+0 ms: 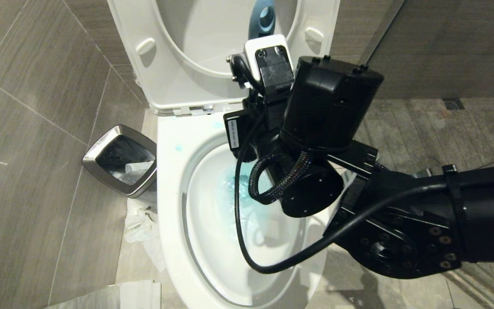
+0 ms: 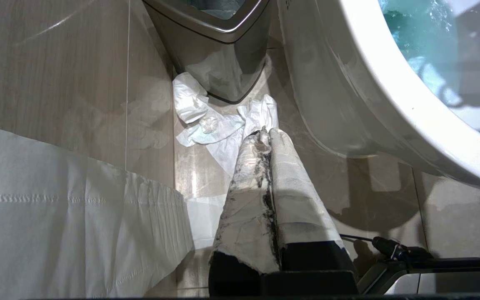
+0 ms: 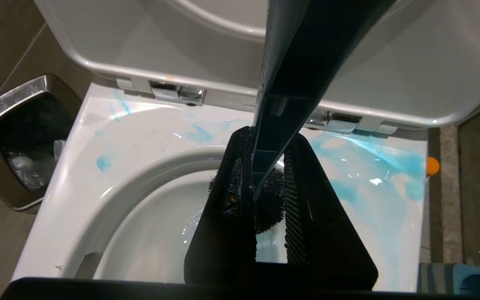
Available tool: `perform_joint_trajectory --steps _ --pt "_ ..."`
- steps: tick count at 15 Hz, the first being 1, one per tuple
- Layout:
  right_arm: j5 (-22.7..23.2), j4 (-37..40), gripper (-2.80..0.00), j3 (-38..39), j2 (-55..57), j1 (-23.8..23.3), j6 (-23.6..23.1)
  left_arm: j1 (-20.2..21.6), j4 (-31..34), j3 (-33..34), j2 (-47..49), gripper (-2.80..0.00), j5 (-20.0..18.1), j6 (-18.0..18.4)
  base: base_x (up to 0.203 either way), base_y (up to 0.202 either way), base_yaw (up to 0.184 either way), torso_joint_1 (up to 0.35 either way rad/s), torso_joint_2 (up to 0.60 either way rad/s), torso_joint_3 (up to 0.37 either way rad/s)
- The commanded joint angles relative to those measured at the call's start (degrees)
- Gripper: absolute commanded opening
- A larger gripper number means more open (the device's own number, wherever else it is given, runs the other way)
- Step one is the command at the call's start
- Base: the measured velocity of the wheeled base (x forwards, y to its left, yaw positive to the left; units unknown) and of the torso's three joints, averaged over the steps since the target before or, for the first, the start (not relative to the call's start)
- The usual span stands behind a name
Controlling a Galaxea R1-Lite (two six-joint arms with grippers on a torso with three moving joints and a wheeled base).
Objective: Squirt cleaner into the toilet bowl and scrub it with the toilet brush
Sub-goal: Scrub the toilet bowl, then put the toilet brush back
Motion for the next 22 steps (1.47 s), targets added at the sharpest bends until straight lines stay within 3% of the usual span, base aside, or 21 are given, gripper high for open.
perform_joint_trajectory --steps 1,15,22 --pt "-0.9 0.5 -2.80 0.2 -3.5 1.3 -0.1 0.0 0.0 0.0 0.1 -2.80 0.0 0.0 0.000 0.000 0.000 0.000 0.00 0.000" --pt "-1.5 5.0 -2.80 -0.1 -9.0 3.9 -0.5 0.0 0.0 0.0 0.1 -2.80 0.0 0.0 0.000 0.000 0.000 0.000 0.00 0.000" --pt "-2.3 17.8 -2.80 -0.5 -18.1 4.3 0.0 0.0 0.0 0.0 0.1 -2.80 0.0 0.0 0.000 0.000 0.000 0.000 0.00 0.000"
